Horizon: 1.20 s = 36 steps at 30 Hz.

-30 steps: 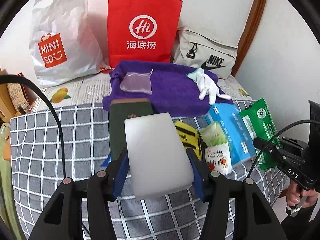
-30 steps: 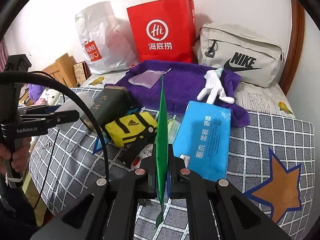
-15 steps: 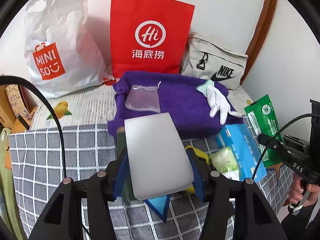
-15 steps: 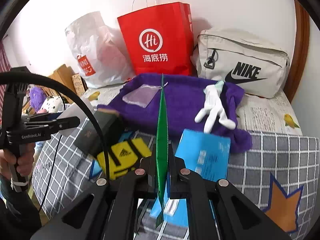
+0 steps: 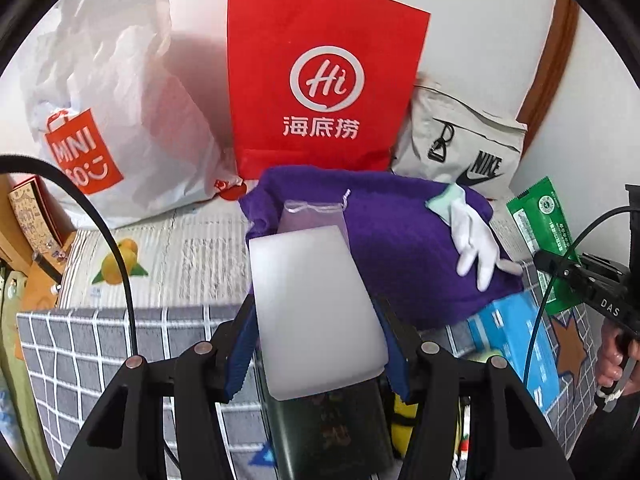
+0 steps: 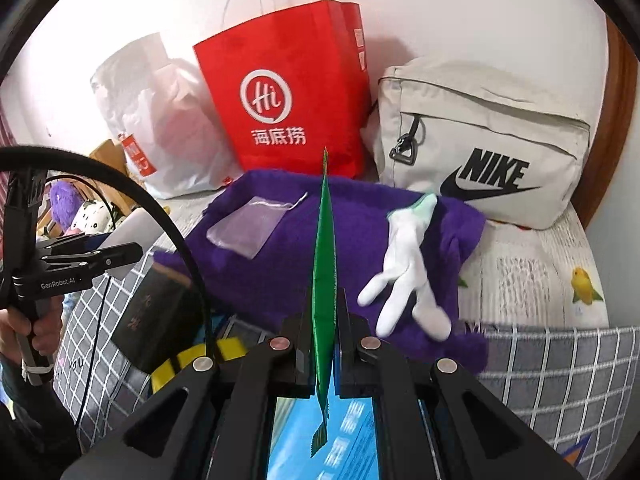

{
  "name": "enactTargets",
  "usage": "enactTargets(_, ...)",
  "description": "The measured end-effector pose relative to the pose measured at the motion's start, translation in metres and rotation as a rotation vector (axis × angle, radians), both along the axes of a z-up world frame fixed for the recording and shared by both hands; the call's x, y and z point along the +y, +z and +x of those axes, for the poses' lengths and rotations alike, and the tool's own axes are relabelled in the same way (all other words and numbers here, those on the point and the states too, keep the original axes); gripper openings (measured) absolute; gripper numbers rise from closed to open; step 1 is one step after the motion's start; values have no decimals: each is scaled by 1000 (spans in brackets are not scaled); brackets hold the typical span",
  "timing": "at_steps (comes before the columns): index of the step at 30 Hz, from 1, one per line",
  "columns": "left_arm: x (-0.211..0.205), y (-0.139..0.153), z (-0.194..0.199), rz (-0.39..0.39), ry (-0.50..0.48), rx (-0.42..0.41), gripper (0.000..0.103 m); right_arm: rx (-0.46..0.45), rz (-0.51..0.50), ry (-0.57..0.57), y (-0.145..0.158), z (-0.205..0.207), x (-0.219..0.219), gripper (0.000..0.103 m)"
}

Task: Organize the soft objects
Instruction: 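Carry the foam block with the left tool while the right tool carries the green packet onto the towel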

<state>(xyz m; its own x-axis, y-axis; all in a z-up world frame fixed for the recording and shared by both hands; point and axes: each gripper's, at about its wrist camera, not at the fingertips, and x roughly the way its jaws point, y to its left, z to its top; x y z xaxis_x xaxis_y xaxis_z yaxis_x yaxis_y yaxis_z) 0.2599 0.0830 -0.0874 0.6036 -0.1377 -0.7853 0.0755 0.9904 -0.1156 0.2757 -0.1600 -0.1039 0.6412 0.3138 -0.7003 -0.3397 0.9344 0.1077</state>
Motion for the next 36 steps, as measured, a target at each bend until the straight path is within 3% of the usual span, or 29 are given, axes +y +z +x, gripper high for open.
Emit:
enactTargets(5, 2, -1, 19, 8, -2, 1, 53, 27, -15, 4, -5, 33, -1, 6)
enactTargets(17, 9, -19, 50, 13, -1, 41, 54, 206, -90, 67, -51, 111, 14, 6)
enactTargets(23, 7, -30, 61, 18, -11, 65, 54, 302, -111, 60, -80, 130, 11, 6)
enactTargets(32, -7, -43, 81, 40, -47, 99, 54, 340, -111, 80, -94, 141, 12, 12)
enactTargets(34, -10, -50, 87, 41, -53, 117, 54, 339, -119, 82, -94, 140, 15, 20)
enactTargets(36, -14, -55, 91, 47, -68, 126, 54, 332, -114, 98, -91, 137, 18, 47)
